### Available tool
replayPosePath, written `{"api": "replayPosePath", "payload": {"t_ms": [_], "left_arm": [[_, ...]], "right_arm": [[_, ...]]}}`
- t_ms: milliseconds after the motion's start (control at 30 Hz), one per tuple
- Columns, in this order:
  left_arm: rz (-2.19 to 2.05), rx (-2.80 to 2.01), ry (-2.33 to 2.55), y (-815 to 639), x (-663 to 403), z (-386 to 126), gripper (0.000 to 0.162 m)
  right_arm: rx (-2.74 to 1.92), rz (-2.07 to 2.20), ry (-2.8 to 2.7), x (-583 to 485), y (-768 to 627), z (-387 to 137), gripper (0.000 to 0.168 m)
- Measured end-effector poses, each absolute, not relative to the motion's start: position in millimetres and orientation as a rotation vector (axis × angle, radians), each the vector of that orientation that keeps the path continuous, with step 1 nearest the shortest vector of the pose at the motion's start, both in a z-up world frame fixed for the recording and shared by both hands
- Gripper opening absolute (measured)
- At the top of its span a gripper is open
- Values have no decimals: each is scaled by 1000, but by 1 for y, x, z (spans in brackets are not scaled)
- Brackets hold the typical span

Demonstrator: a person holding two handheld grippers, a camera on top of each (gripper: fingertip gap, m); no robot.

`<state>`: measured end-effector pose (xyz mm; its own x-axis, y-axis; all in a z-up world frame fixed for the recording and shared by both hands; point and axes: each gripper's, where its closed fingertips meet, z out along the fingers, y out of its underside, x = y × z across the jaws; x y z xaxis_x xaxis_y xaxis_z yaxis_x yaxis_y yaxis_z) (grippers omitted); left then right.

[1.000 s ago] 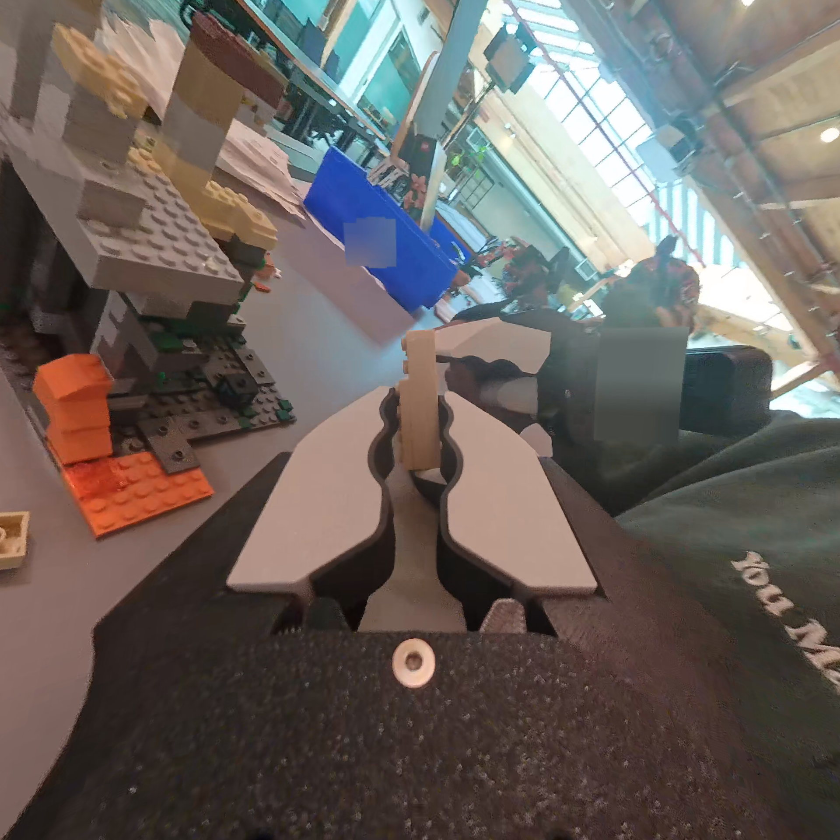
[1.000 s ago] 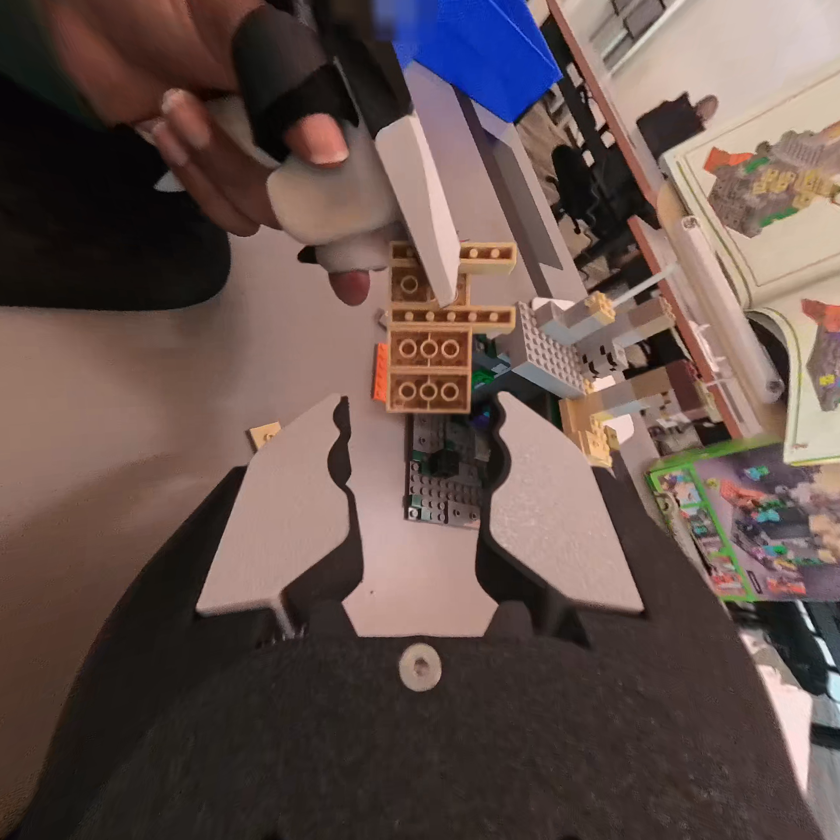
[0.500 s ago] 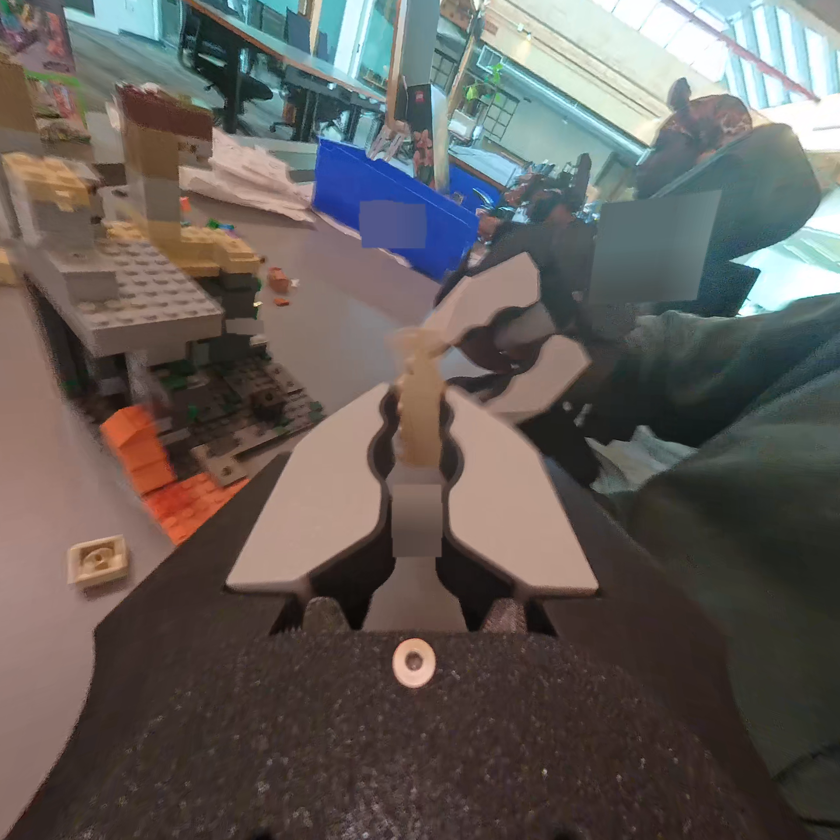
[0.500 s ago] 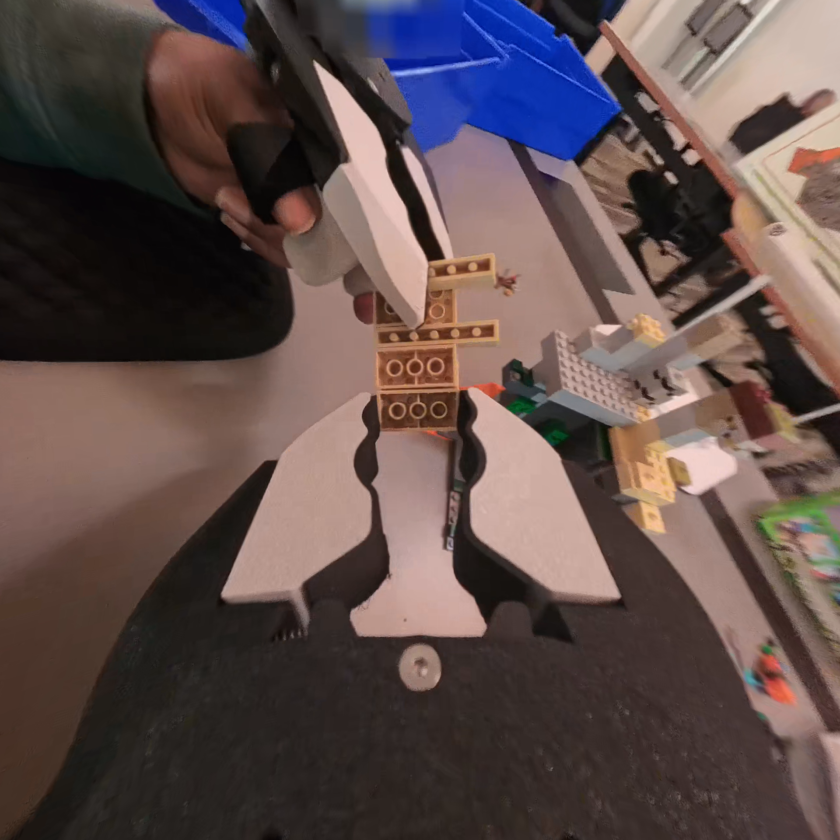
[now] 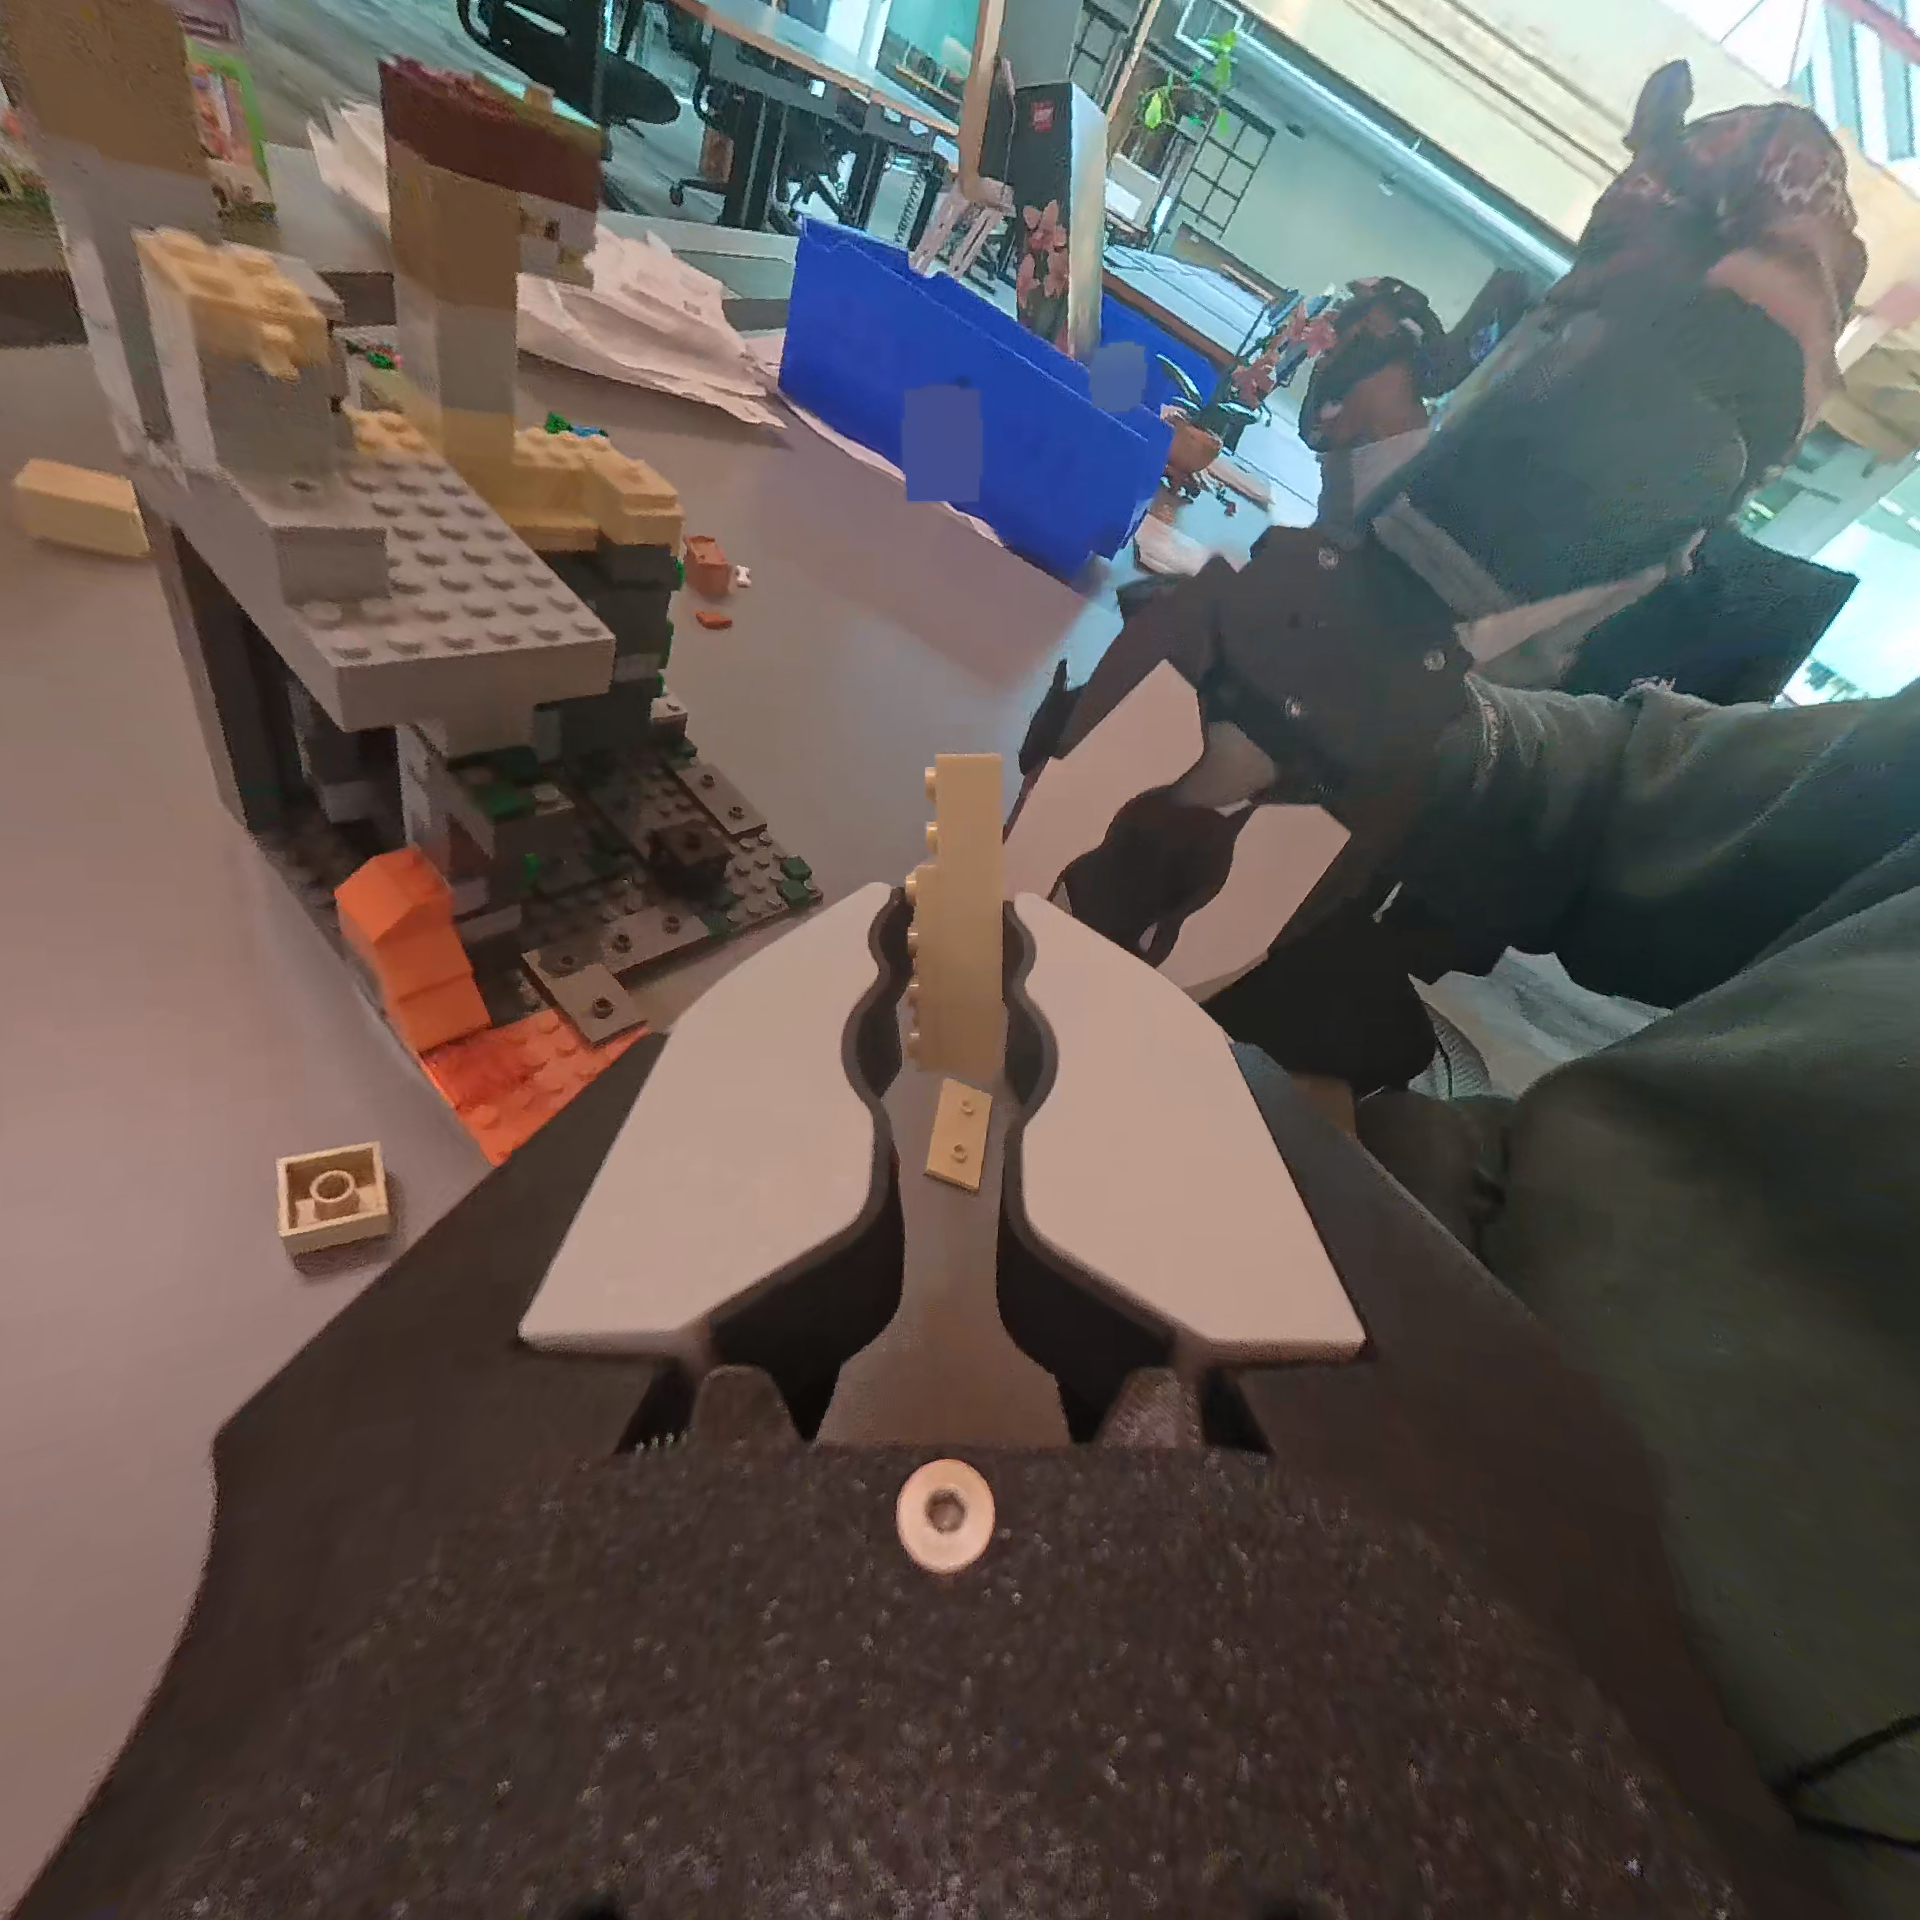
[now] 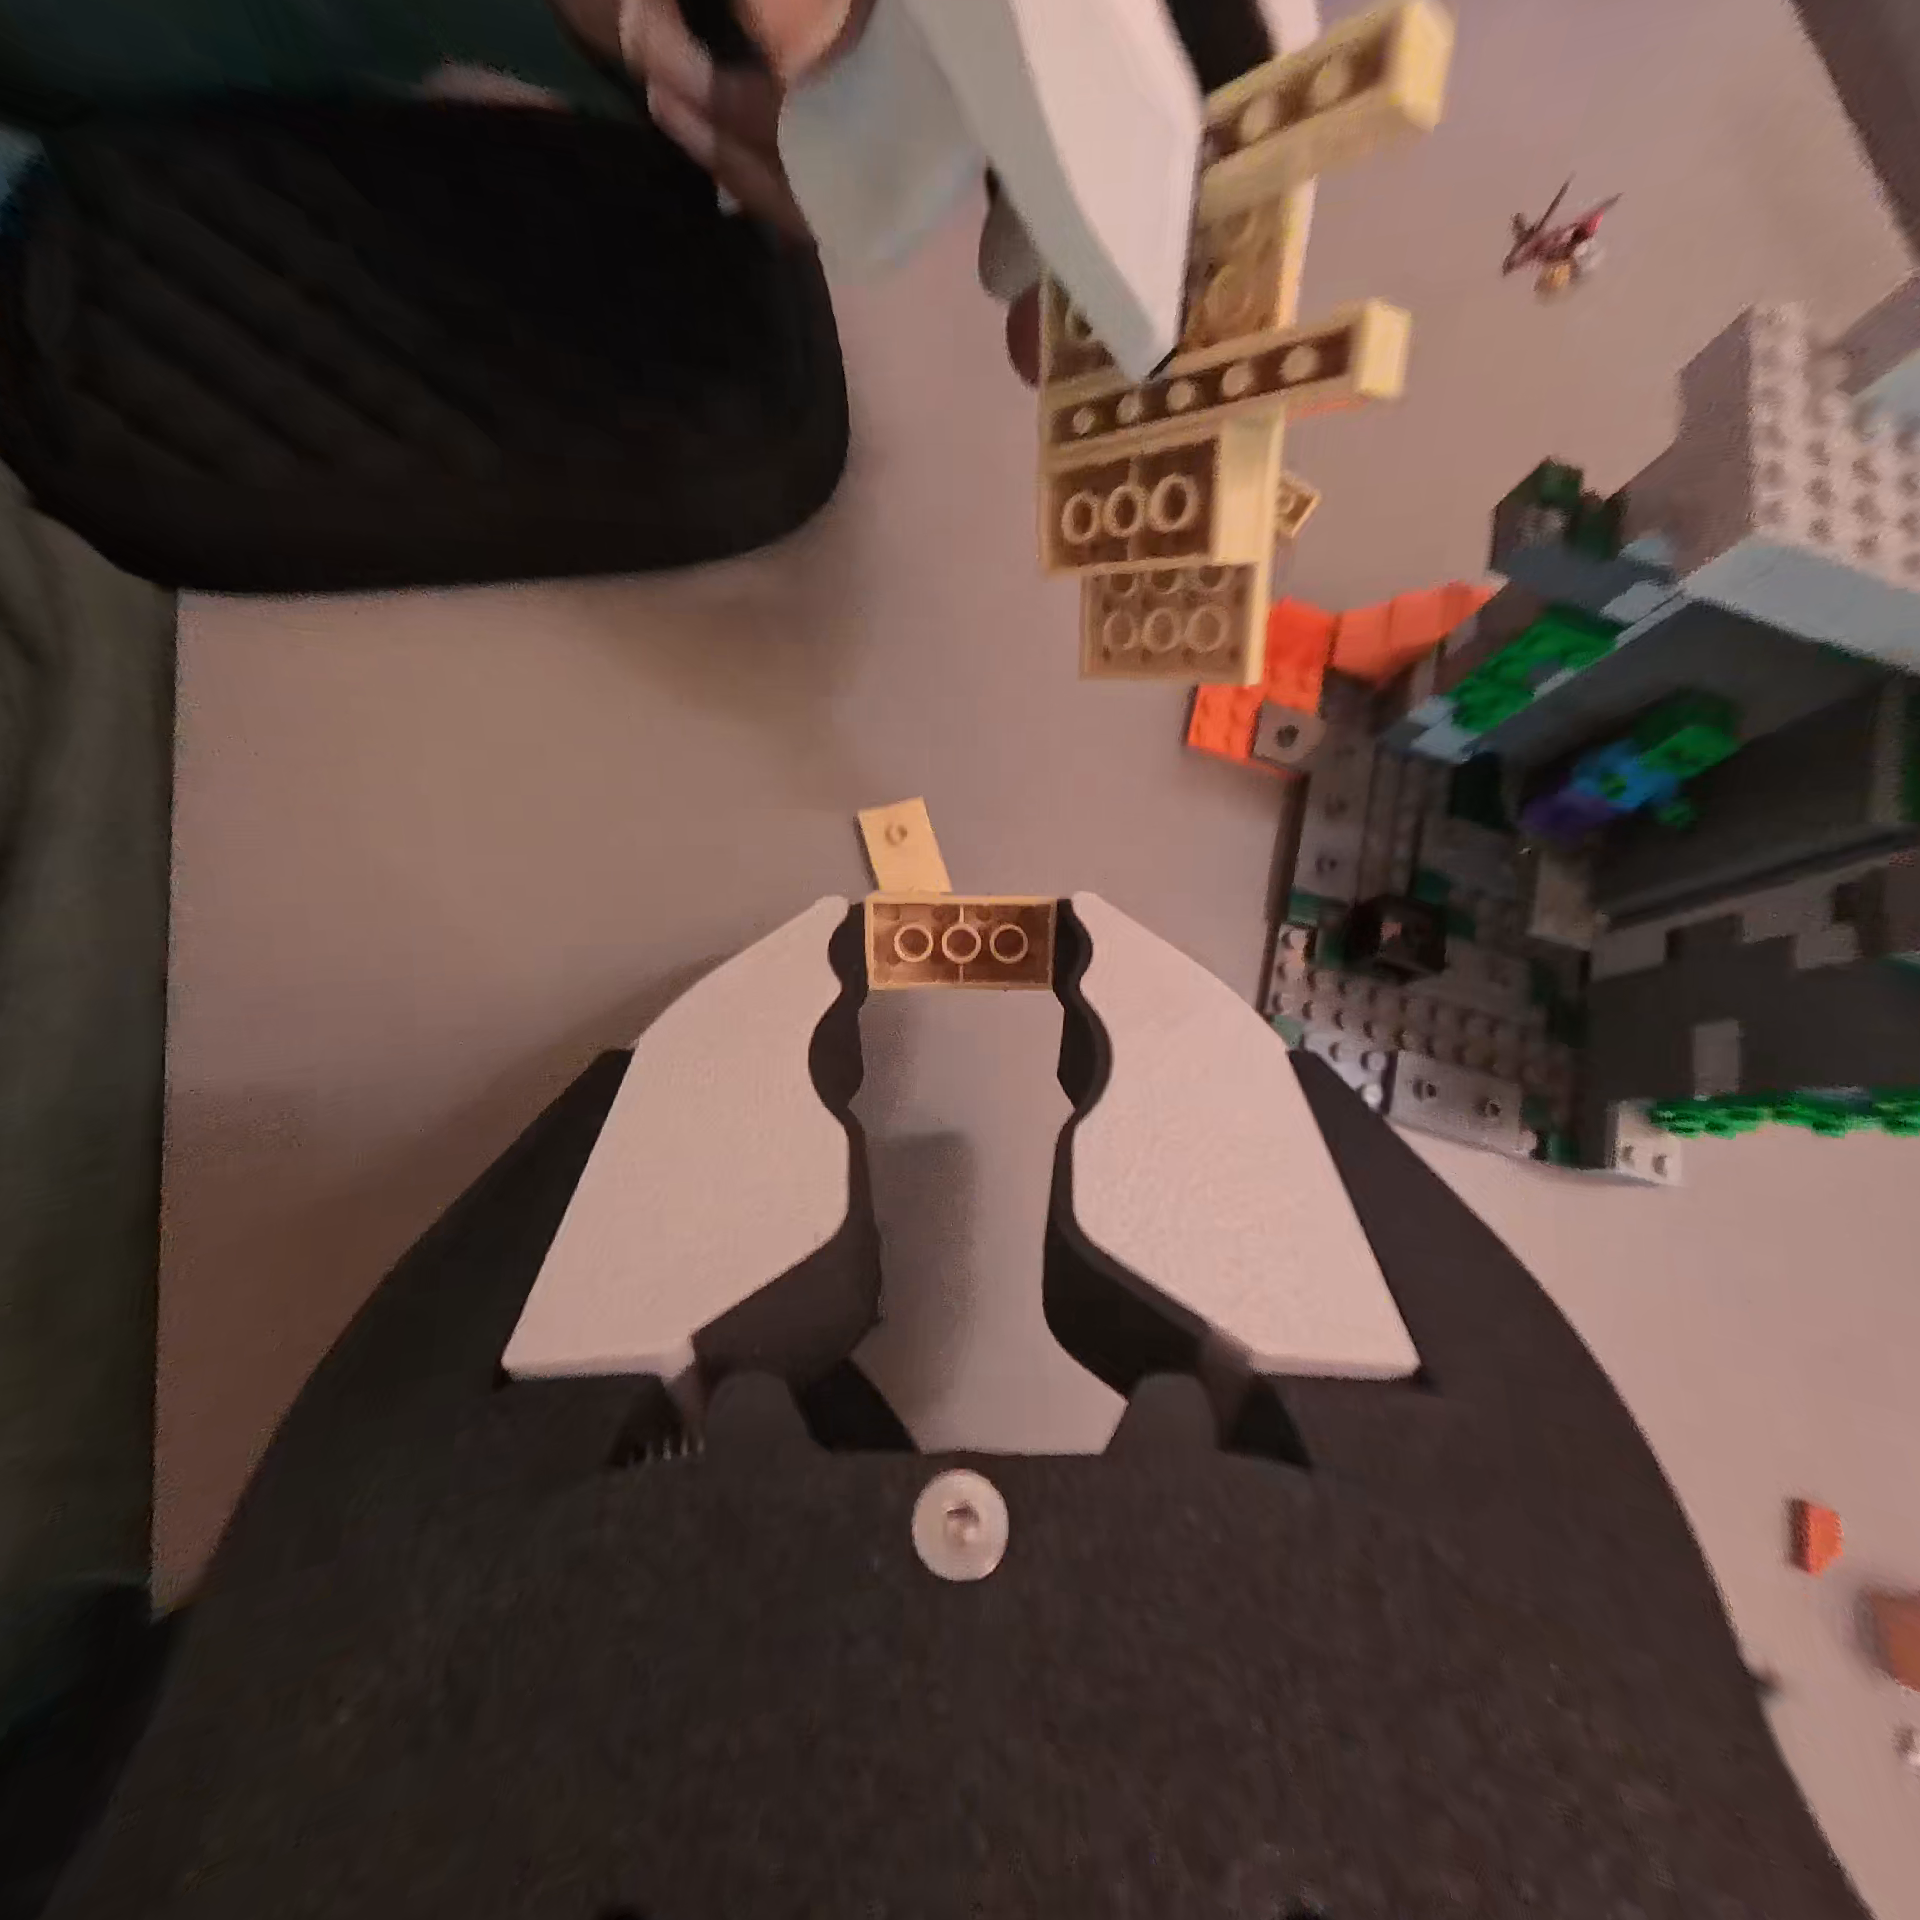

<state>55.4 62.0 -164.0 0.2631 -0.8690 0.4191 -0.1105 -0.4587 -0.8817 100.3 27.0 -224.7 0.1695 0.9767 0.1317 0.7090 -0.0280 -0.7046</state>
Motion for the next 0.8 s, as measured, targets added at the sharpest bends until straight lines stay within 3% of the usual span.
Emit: {"api": "replayPosePath", "payload": {"t_ms": [167,467,533,600,800], "left_arm": [[-1315,-1809,848,62,62,-165,16],[-1441,-1847,671,70,76,-151,16],[-1448,-1848,665,70,80,-147,16],[-1431,-1848,666,71,81,-144,16],[-1378,-1795,804,61,83,-140,18]], "right_arm": [[-1812,476,-1526,101,36,-218,49],[-1564,47,-1301,79,65,-168,54],[-1505,-95,-1293,77,70,-163,50],[-1454,-211,-1297,80,75,-159,35],[-1488,-9,-1341,81,62,-154,34]]}}
